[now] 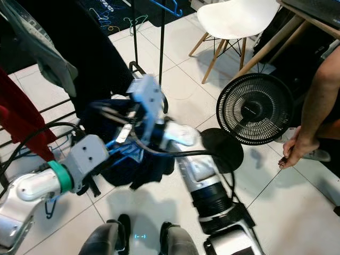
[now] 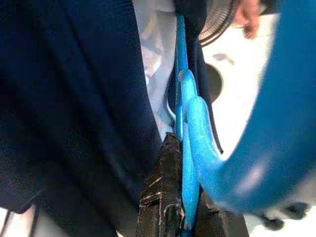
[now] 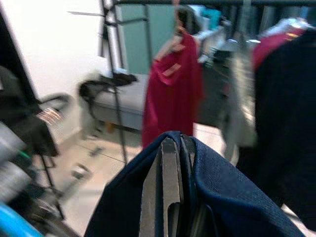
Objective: Hang hanger
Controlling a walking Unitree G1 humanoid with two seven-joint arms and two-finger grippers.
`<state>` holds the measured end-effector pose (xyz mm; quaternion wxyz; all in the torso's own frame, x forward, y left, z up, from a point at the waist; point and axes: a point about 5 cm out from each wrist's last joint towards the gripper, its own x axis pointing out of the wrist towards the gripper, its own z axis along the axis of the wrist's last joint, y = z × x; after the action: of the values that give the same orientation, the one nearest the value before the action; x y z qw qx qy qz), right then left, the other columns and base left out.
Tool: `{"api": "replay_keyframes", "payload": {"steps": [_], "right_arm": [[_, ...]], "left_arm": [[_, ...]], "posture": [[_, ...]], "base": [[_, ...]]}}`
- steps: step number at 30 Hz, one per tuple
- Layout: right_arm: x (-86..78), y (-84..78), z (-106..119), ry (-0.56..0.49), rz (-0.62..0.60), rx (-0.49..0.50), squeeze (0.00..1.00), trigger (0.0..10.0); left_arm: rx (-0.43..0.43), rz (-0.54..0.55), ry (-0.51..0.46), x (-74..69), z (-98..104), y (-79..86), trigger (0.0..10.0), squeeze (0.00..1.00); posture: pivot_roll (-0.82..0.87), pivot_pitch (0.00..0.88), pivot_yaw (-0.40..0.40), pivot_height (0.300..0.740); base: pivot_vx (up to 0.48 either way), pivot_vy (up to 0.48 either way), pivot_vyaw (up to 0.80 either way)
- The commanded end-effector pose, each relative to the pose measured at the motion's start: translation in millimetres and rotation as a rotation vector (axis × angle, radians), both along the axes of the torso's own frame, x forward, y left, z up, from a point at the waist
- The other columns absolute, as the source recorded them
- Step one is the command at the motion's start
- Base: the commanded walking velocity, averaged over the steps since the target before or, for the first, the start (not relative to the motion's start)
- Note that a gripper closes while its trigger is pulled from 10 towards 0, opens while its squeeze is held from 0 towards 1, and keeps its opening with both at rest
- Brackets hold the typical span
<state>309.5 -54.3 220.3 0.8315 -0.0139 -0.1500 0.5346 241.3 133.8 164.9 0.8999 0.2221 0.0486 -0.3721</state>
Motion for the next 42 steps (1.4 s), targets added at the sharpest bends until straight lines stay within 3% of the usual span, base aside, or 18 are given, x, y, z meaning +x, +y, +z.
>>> {"api": "replay_keyframes", "payload": {"steps": [1, 4, 7, 10, 13, 15, 18, 21, 25, 26, 27, 28, 29, 30, 31, 34, 37, 42], "right_arm": [[-2.0, 0.8, -1.4, -0.002, 0.001, 0.004, 0.0, 10.0], [-1.3, -3.2, -2.6, 0.004, -0.018, 0.004, 0.0, 10.0], [1.0, -24.1, -14.8, 0.021, -0.107, -0.043, 0.0, 10.0], [0.8, -29.7, -19.3, 0.028, -0.133, -0.062, 0.0, 10.0], [5.2, -33.4, -17.9, 0.02, -0.174, -0.054, 0.0, 10.0], [8.3, -34.4, -15.0, 0.012, -0.197, -0.039, 0.0, 10.0], [10.6, -33.8, -11.9, 0.004, -0.209, -0.025, 0.0, 10.0], [10.6, -27.2, -5.6, -0.017, -0.207, -0.008, 0.0, 10.0], [8.8, -24.5, -3.6, -0.024, -0.199, -0.005, 0.0, 10.0], [8.3, -24.2, -3.6, -0.026, -0.198, -0.006, 0.0, 10.0], [7.5, -24.0, -3.8, -0.029, -0.197, -0.008, 0.0, 10.0], [7.5, -24.0, -3.8, -0.029, -0.197, -0.008, 0.0, 10.0], [6.8, -23.8, -3.4, -0.031, -0.197, -0.005, 0.0, 10.0], [6.8, -23.8, -3.4, -0.031, -0.197, -0.005, 0.0, 10.0], [6.4, -23.3, -2.6, -0.033, -0.197, 0.0, 0.0, 10.0], [5.8, -21.9, -1.4, -0.036, -0.194, 0.006, 0.0, 10.0], [4.4, -18.6, 0.4, -0.037, -0.184, 0.018, 0.0, 10.0], [3.3, -20.9, -1.3, -0.033, -0.19, 0.014, 0.0, 10.0]], "left_arm": [[-0.027, -0.025, 0.01, -4.0, 2.1, -3.1, 10.0, 0.0], [-0.03, -0.042, 0.025, -7.3, 2.5, -3.5, 10.0, 0.0], [0.052, -0.146, 0.053, -22.7, 0.3, 1.9, 10.0, 0.0], [0.065, -0.18, 0.091, -30.1, 2.3, 4.4, 10.0, 0.0], [0.086, -0.299, 0.003, -43.1, 11.3, 4.7, 10.0, 0.0], [0.108, -0.314, -0.041, -44.0, 13.5, 5.1, 10.0, 0.0], [0.127, -0.27, -0.079, -37.4, 13.8, 4.7, 10.0, 0.0], [0.239, -0.122, -0.028, -21.8, 1.0, 11.6, 10.0, 0.0], [0.194, -0.093, 0.071, -22.8, -2.2, 13.3, 10.0, 0.0], [0.197, -0.092, 0.064, -22.7, -1.3, 13.3, 10.0, 0.0], [0.232, -0.115, -0.035, -21.1, 2.6, 11.3, 10.0, 0.0], [0.232, -0.115, -0.035, -21.1, 2.6, 11.3, 10.0, 0.0], [0.273, -0.12, -0.147, -16.4, 6.1, 8.2, 10.0, 0.0], [0.273, -0.12, -0.147, -16.4, 6.1, 8.2, 10.0, 0.0], [0.305, -0.115, -0.216, -12.2, 7.5, 5.8, 10.0, 0.0], [0.326, -0.085, -0.227, -6.7, 5.6, 4.4, 10.0, 0.0], [0.35, 0.092, -0.175, 9.7, -1.3, 6.3, 10.0, 0.0], [0.383, 0.177, -0.161, 13.0, 0.0, 17.1, 10.0, 0.0]], "posture": [[0.04, 0.151, 0.046, 0.74], [0.04, 0.151, 0.049, 0.74], [0.05, 0.149, 0.057, 0.74], [0.05, 0.149, 0.062, 0.74], [0.04, 0.149, 0.065, 0.74], [0.05, 0.148, 0.066, 0.74], [0.05, 0.148, 0.066, 0.74], [0.06, 0.147, 0.069, 0.74], [0.05, 0.148, 0.07, 0.74], [0.05, 0.148, 0.07, 0.74], [0.06, 0.149, 0.072, 0.74], [0.06, 0.149, 0.072, 0.74], [0.06, 0.149, 0.072, 0.74], [0.06, 0.149, 0.072, 0.74], [0.05, 0.151, 0.071, 0.74], [0.05, 0.151, 0.071, 0.74], [0.05, 0.151, 0.071, 0.74], [0.05, 0.159, 0.071, 0.74]], "base": [[0.0, 0.0, 0.0], [0.0, 0.0, 0.0], [0.0, 0.0, 0.0], [0.0, 0.0, 0.0], [0.0, 0.0, 0.0], [0.0, 0.0, 0.0], [0.0, 0.0, 0.0], [0.0, 0.0, 0.0], [0.0, 0.0, 0.0], [0.0, 0.0, 0.0], [0.0, 0.0, 0.0], [0.0, 0.0, 0.0], [0.0, 0.0, 0.0], [0.0, 0.0, 0.0], [0.0, 0.0, 0.0], [0.0, 0.0, 0.0], [0.0, 0.0, 0.0], [0.0, 0.0, 0.0]]}}
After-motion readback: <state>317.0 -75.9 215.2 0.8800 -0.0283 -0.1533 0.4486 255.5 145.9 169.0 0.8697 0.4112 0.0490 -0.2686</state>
